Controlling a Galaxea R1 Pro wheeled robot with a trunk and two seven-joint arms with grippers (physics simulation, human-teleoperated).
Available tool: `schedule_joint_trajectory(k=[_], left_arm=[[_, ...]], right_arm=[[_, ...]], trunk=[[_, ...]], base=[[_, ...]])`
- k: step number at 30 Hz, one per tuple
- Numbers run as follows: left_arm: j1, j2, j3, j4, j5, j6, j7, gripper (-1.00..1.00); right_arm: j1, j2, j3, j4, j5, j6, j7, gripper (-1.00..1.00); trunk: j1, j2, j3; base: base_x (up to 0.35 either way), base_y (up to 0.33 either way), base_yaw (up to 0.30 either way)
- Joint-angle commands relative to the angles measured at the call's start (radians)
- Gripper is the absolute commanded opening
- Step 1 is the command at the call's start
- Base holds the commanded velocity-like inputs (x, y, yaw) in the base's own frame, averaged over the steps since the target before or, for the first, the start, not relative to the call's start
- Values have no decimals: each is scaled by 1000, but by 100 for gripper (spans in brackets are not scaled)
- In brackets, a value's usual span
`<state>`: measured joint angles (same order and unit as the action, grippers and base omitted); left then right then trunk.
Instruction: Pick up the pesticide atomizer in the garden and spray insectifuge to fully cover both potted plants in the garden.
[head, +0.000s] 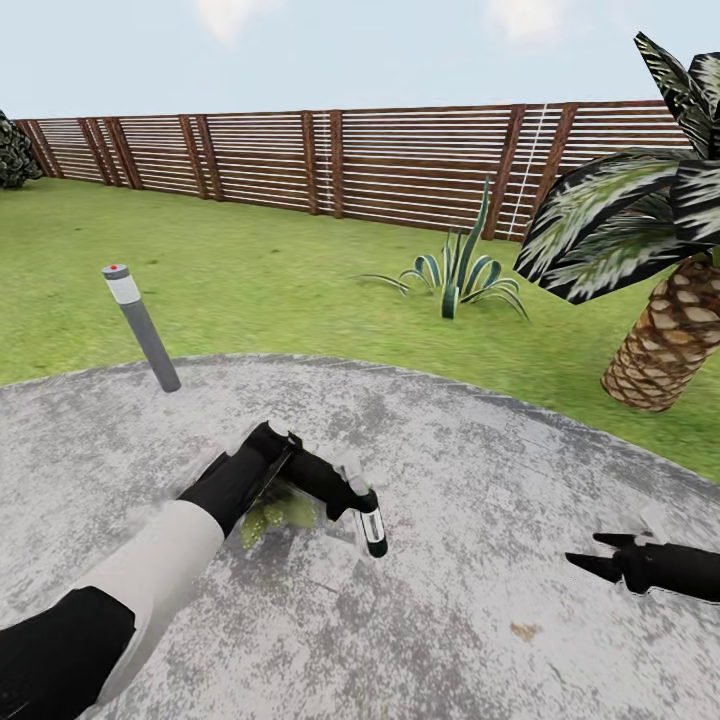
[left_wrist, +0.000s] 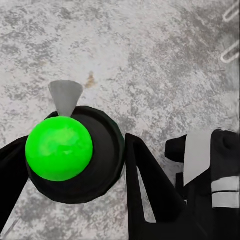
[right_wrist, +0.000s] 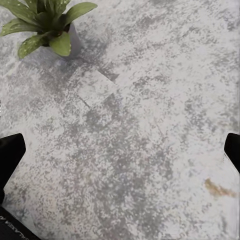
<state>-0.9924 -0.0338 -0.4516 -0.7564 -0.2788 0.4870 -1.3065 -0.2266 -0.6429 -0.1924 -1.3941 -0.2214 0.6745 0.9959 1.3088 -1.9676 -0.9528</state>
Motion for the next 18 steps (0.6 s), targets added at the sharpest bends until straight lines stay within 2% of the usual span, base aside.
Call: schedule_joint_trajectory(k=[1,2,4,9,11,13,14,15,17,18], left_arm=[[-2,-11,-16,1,-7,10,-3,-100],[-4,-20,-44,3,-7,10,5,-100],[-6,-34,-75,22,-6,10,32,-100],[-6,-60,-108,81,-8,8,101,-100],[-6,-62,-175,86,-8,-8,109,-100],[-4,-62,-282,82,-11,-15,132,-100],[-3,-62,-308,80,-12,-16,160,-100],[-3,-62,-325,80,-13,-16,207,-100],[1,-61,-347,78,-14,-12,433,-100],[2,-61,-351,77,-14,-4,527,-100]], right_arm=[[0,0,0,-18,-4,6,1,100],[0,0,0,-36,-4,6,1,100],[0,1,1,-66,-4,7,0,100],[0,4,2,-109,-4,9,1,100],[0,5,3,-112,-4,10,2,100],[0,6,6,-113,-4,9,3,100],[0,6,8,-114,-4,8,3,100],[0,6,8,-114,-4,7,3,100],[0,5,9,-114,-4,7,3,100],[0,5,10,-114,-4,7,3,100]], trunk=[[0,0,-1],[0,0,-1],[0,0,-1],[0,0,-1],[0,0,-1],[0,0,-1],[0,0,-1],[0,0,-1],[0,0,-1],[0,0,-1]], base=[[0,0,0],[0,0,0],[0,0,0],[0,0,0],[0,0,0],[0,0,0],[0,0,0],[0,0,0],[0,0,0],[0,0,0]])
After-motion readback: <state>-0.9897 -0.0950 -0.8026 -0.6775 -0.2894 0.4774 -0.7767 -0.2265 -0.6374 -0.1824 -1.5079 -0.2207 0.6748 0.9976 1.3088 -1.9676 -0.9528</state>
